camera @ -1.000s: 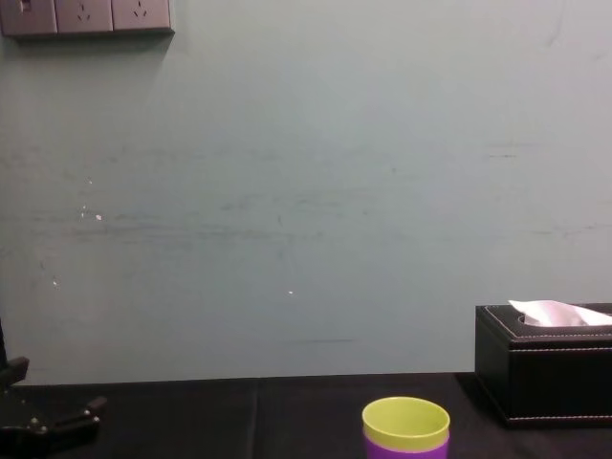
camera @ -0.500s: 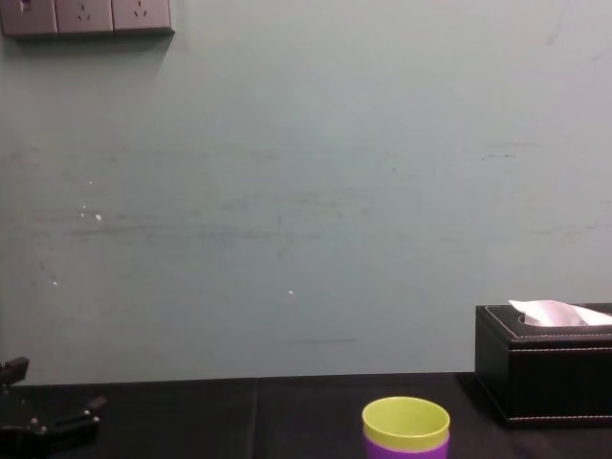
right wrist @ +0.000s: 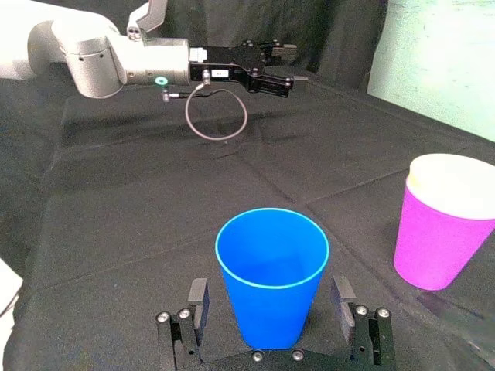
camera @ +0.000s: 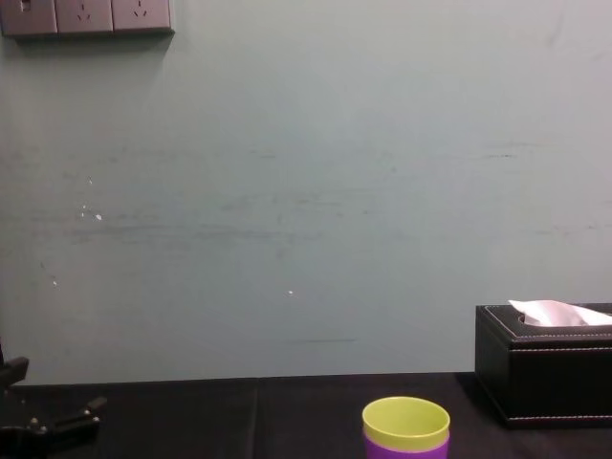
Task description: Stack the three plastic cups sequentially using one hand.
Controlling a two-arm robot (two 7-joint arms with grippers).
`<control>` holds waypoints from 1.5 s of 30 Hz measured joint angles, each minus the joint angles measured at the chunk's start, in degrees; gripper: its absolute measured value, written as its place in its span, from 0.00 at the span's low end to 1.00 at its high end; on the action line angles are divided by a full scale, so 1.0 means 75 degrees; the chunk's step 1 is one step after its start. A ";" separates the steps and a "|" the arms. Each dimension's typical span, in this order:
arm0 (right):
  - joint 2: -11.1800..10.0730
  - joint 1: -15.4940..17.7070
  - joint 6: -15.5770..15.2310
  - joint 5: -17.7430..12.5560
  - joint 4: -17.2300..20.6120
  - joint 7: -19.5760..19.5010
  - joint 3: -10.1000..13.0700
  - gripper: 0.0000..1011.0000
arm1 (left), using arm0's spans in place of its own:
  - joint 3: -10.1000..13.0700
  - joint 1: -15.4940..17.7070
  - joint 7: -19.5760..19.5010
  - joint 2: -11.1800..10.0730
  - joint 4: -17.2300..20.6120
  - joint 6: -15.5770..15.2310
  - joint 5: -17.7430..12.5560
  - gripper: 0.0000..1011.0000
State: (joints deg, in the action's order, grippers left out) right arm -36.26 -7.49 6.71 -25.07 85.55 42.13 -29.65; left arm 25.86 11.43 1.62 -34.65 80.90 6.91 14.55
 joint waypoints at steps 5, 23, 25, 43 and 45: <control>0.0093 -0.0113 -0.0033 0.0033 -0.0073 0.0003 -0.0085 0.99 | 0.0001 0.0000 0.0000 0.0000 0.0000 0.0000 0.0000 1.00; 0.0280 -0.0345 -0.0135 0.0077 -0.0223 -0.0005 -0.0240 0.99 | 0.0000 0.0001 0.0000 0.0000 0.0000 0.0000 0.0000 1.00; 0.0276 -0.0340 -0.0133 0.0076 -0.0220 -0.0005 -0.0237 0.97 | 0.0000 0.0000 0.0000 0.0000 0.0000 0.0000 -0.0001 1.00; 0.0263 -0.0325 -0.0109 0.0068 -0.0204 -0.0007 -0.0222 0.72 | 0.0001 0.0000 0.0000 0.0000 0.0000 0.0000 0.0000 1.00; 0.0263 -0.0323 -0.0108 0.0068 -0.0202 -0.0007 -0.0222 0.72 | 0.0000 0.0000 0.0000 0.0000 0.0000 0.0000 0.0000 1.00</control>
State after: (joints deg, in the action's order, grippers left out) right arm -34.29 -9.92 5.90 -24.56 84.03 42.07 -31.32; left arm 25.86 11.43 1.62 -34.64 80.90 6.91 14.55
